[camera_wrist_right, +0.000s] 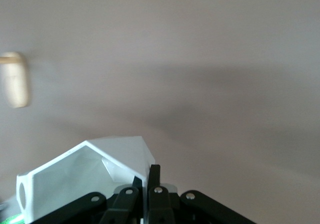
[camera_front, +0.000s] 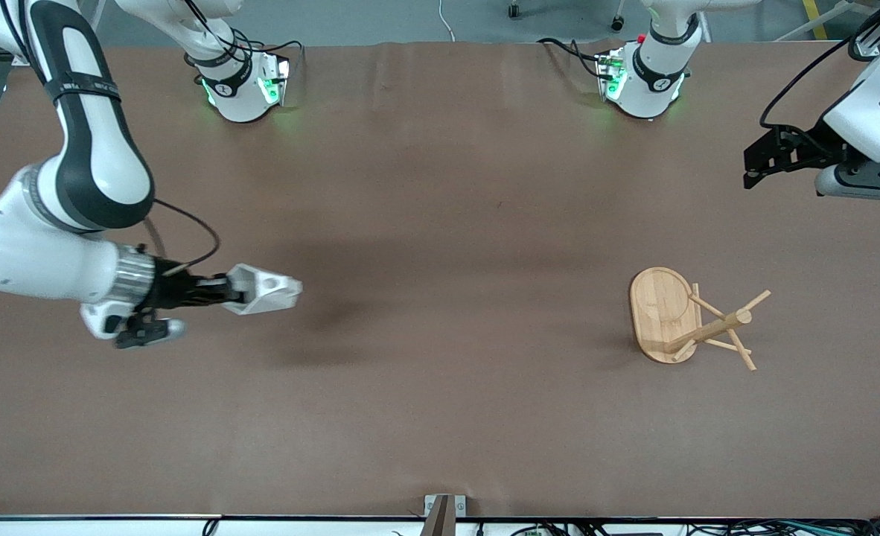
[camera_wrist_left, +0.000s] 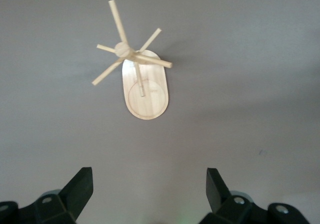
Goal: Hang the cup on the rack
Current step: 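Lift the white cup with the right gripper toward the table middle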
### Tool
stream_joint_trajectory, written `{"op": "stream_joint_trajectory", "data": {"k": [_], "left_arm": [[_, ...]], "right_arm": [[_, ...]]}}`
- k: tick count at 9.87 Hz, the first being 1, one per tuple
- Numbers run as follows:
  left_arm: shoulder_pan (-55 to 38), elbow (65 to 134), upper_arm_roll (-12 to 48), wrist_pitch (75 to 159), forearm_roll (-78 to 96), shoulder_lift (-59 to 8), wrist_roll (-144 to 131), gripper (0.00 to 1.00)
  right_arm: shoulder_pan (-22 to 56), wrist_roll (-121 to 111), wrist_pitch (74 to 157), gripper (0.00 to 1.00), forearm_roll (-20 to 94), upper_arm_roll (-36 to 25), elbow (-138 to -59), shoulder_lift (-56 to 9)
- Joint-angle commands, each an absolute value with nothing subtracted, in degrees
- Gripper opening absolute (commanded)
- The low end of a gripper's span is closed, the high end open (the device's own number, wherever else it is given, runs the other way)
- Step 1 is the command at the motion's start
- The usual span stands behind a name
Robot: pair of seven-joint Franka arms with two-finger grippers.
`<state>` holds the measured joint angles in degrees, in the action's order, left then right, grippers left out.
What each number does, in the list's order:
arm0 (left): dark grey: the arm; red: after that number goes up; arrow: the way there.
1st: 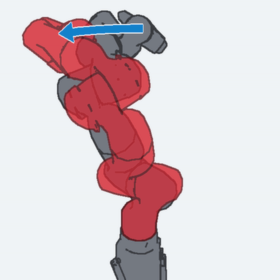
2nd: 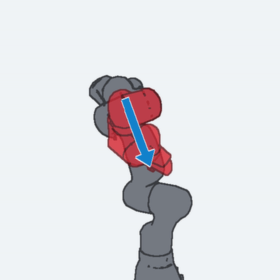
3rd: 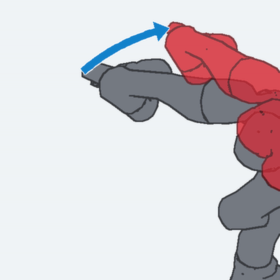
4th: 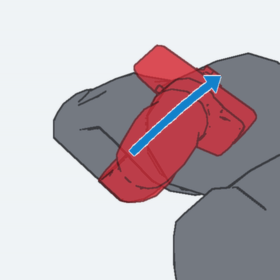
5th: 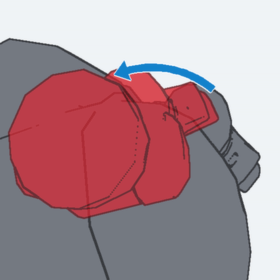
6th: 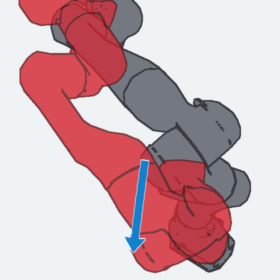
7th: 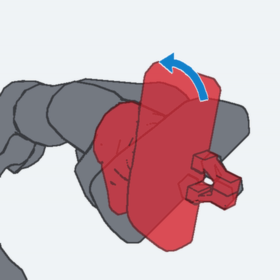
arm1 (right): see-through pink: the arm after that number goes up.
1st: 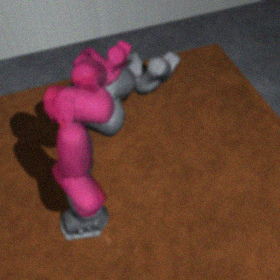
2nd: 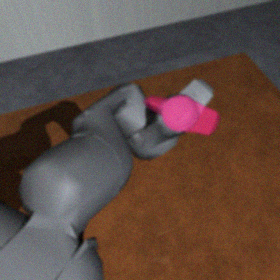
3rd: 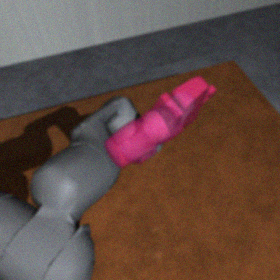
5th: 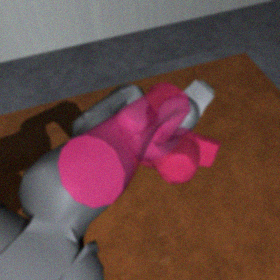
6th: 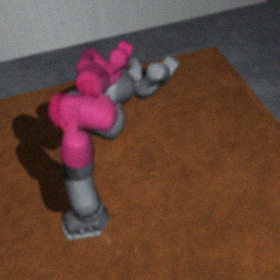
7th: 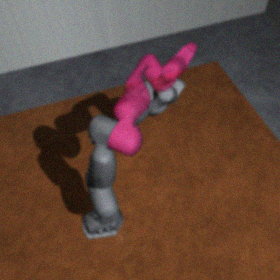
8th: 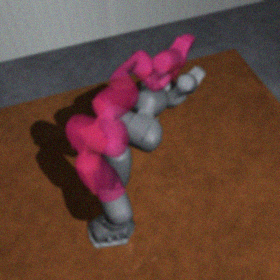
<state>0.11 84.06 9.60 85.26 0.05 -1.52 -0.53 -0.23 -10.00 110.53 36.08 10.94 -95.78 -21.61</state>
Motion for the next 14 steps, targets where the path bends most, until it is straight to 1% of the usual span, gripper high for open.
{"op": "stream_joint_trajectory", "data": {"k": [1, 2, 3, 4, 5, 7, 8, 10, 11, 13, 14], "left_arm": [[-0.7, 84.11, 9.93, 85.52, 0.7, -2.9, 0.53, 1.0], [-1.14, 84.11, 10.8, 85.17, 0.79, -3.86, 2.18, 1.0], [-1.49, 84.11, 12.55, 85.17, 0.79, -3.61, 6.55, 1.0], [-1.41, 84.11, 15.0, 85.08, 1.14, -3.26, 8.85, 1.0], [-1.41, 84.2, 16.94, 84.99, 3.14, -3.16, 9.05, 1.0], [-1.49, 84.11, 21.42, 85.95, 9.99, -2.99, 8.79, 1.0], [-1.67, 84.2, 24.93, 88.48, 10.02, -3.16, 8.7, 1.0], [-2.02, 84.64, 30.83, 93.85, 9.32, -3.69, 7.65, 1.0], [-3.76, 84.99, 32.24, 95.87, 8.19, -5.43, 7.73, 1.0], [-7.63, 84.99, 32.34, 99.91, 5.99, -7.46, 8.69, 1.0], [-9.21, 86.03, 32.34, 101.32, 4.32, -8.78, 10.35, 1.0]], "right_arm": [[0.52, -11.34, 109.95, 0.0, 50.21, 15.1, -95.89, -22.85], [0.7, -12.9, 109.17, 0.0, 54.62, 17.21, -95.89, -22.94], [0.79, -13.62, 106.55, 0.0, 57.45, 18.1, -96.24, -23.37], [1.14, -14.15, 105.74, 0.0, 61.31, 18.19, -97.37, -23.9], [2.53, -14.41, 105.65, 0.0, 62.74, 18.63, -97.82, -23.91], [4.38, -15.38, 106.08, 0.0, 68.87, 18.98, -98.09, -23.91], [5.53, -15.47, 106.35, 0.0, 71.69, 18.98, -98.09, -23.82], [5.97, -15.47, 106.25, 0.0, 71.89, 19.16, -98.43, -23.55], [6.06, -15.47, 106.26, 0.0, 72.07, 19.33, -98.35, -23.55], [5.98, -15.47, 106.26, 0.01, 73.81, 19.95, -98.35, -23.55], [5.89, -15.47, 106.26, 0.01, 74.0, 19.95, -98.35, -23.47]]}}
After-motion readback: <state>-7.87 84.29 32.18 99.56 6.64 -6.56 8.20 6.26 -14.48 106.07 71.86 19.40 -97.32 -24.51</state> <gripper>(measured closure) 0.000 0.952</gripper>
